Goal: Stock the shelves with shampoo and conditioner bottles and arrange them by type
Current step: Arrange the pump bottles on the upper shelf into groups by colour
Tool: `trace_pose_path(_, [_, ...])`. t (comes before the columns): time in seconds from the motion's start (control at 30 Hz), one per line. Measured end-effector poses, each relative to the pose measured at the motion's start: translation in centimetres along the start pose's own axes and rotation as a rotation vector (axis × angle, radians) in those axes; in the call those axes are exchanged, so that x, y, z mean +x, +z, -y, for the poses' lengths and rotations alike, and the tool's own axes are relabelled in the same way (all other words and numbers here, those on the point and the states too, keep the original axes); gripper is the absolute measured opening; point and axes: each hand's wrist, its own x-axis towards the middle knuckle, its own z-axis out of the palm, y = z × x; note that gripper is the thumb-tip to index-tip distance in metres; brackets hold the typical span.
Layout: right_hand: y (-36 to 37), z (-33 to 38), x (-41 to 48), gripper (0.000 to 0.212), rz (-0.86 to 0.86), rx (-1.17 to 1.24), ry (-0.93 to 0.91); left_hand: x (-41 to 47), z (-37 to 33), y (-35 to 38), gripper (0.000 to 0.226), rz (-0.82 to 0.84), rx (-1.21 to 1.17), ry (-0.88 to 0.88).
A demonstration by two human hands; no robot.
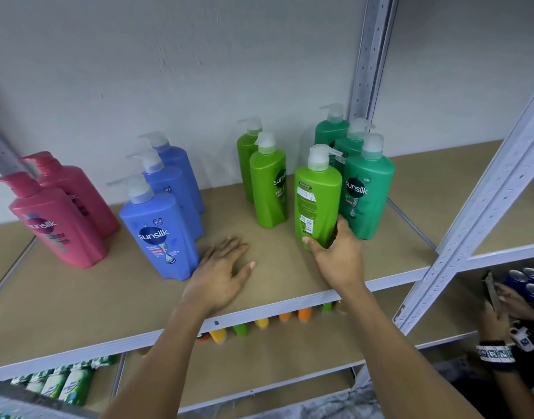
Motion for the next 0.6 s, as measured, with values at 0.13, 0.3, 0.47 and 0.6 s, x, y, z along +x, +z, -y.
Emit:
trace_pose_path(0.13, [-1.4, -0.9, 0.6, 0.065, 0.006, -0.067, -0.004, 0.1, 0.2, 0.0, 0.057, 0.013, 0.003, 0.006])
trace_pose_path(0.3, [-2.7, -2.7, 0.3, 0.076, 0.121, -0.365, -0.081, 0.2, -0.2, -0.3, 0.067, 0.102, 0.089, 0.003])
trace_pose_path(0.47, [-4.4, -4.3, -2.2, 0.068, 0.026, -0.692, -0.238, 0.4, -0.6, -0.3, 0.085, 0.159, 0.193, 0.010])
trace_pose_path(0.6, [-6.4, -6.0, -2.1, 0.068, -0.011, -0.751, -0.138, 0.3, -0.8, -0.3, 0.092, 0.181, 0.216, 0.011])
